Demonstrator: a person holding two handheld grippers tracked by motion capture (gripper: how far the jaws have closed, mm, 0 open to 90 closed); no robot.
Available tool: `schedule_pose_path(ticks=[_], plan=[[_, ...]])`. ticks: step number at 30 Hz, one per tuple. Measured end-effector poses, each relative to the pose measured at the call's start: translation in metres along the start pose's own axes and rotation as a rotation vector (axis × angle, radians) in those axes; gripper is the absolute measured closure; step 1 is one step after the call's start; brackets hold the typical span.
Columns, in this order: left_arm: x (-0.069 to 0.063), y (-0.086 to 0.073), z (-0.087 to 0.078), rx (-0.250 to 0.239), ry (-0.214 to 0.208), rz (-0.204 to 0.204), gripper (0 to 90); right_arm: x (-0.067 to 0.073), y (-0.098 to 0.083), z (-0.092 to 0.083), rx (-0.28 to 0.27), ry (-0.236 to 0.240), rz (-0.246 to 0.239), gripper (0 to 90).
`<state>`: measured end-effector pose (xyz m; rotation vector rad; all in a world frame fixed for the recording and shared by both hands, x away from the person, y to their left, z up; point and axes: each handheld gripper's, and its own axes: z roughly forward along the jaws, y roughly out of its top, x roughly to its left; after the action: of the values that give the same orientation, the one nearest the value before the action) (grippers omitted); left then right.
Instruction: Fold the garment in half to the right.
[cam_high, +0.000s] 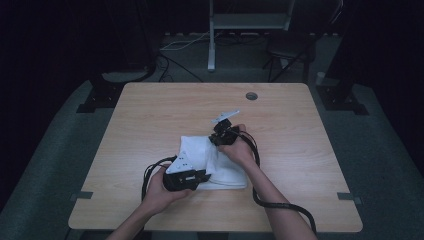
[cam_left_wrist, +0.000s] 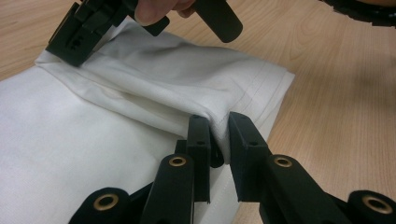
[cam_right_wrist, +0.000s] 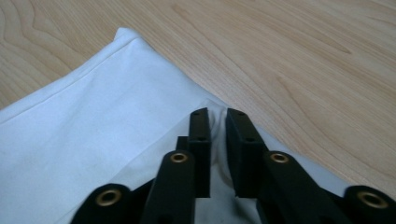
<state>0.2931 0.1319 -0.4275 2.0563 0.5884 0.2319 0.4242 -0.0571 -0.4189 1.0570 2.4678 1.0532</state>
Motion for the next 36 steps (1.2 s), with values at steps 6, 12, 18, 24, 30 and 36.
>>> schedule_pose_path(ticks=[6,12,18,24,30,36], plan=[[0.0,0.0,-0.001,-0.014,0.005,-0.003,79.4,-0.001,0.001,-0.006,-0.038,-0.008,0.024,85.8],[-0.002,0.0,-0.003,-0.026,0.013,-0.001,79.7,0.001,0.005,-0.014,-0.091,0.005,0.036,86.0],[-0.005,0.001,-0.009,-0.036,0.024,0.004,79.9,0.003,0.011,-0.023,-0.137,0.019,0.042,86.0],[-0.006,0.0,-0.015,-0.049,0.032,0.0,80.3,0.006,0.017,-0.03,-0.188,0.035,0.057,86.0],[-0.005,0.001,-0.025,-0.072,0.047,0.001,80.3,0.007,0.023,-0.038,-0.254,0.062,0.075,85.9],[-0.004,0.003,-0.031,-0.091,0.053,0.003,80.3,0.011,0.029,-0.043,-0.309,0.085,0.079,85.9]])
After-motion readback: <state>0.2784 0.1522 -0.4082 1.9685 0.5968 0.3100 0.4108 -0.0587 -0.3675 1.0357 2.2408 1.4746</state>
